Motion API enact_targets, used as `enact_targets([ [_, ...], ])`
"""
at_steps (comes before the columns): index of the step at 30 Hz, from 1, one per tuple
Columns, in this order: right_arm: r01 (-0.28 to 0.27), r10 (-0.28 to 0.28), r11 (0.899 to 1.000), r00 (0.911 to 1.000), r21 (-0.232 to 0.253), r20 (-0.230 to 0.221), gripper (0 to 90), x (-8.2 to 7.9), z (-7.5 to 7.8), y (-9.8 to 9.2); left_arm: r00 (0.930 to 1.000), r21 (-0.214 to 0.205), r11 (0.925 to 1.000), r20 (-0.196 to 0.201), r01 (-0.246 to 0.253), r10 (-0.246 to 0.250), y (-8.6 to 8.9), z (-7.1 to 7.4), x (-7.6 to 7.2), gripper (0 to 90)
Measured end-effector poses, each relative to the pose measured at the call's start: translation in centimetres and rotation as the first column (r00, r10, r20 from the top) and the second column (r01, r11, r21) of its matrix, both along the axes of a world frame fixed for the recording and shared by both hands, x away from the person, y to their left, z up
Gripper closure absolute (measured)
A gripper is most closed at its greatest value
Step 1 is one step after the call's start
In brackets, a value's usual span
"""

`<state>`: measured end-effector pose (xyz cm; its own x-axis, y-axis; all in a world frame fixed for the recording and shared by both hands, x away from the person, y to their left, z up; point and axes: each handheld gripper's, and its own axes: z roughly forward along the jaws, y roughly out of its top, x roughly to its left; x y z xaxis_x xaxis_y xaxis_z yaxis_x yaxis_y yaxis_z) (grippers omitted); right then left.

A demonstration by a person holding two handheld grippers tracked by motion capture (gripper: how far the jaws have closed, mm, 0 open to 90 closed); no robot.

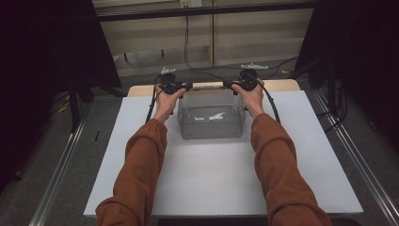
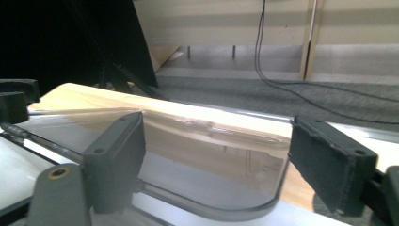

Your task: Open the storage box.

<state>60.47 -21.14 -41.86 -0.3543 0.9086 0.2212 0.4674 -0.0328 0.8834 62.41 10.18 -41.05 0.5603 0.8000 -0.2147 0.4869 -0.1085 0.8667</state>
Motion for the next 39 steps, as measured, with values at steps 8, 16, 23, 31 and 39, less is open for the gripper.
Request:
enact_targets([
  [8, 0.002, -0.001, 1.000, 0.9993, -0.027, 0.037, 17.5, -0.3, 0.2, -0.4, 0.9996, -0.003, 1.0000, 0.030, -0.003, 0.004, 0.3, 0.0, 0.0, 28.8],
  [16, -0.004, 0.007, 0.999, 0.9979, -0.041, 0.064, 14.2, -1.1, 0.8, -0.9, 0.9983, 0.018, 0.9996, 0.053, 0.022, -0.023, 0.6, 0.6, -0.5, 19.1],
  [23, -0.004, 0.009, 0.999, 0.9942, -0.045, 0.107, 10.0, -2.0, 1.6, -1.0, 0.9963, 0.024, 0.9992, 0.079, 0.032, -0.034, 0.8, 1.4, -1.0, 15.0],
  [31, 0.004, 0.002, 0.999, 0.9913, -0.045, 0.132, 5.1, -3.5, 1.8, -1.6, 0.9902, -0.008, 0.9985, 0.129, 0.055, -0.054, 0.5, 2.5, -2.9, 9.3],
  [39, 0.003, 0.006, 0.999, 0.9853, -0.053, 0.171, 3.2, -4.7, 2.6, -1.8, 0.9895, -0.032, 0.9980, 0.136, 0.054, -0.049, 1.9, 1.9, -4.6, 5.9],
])
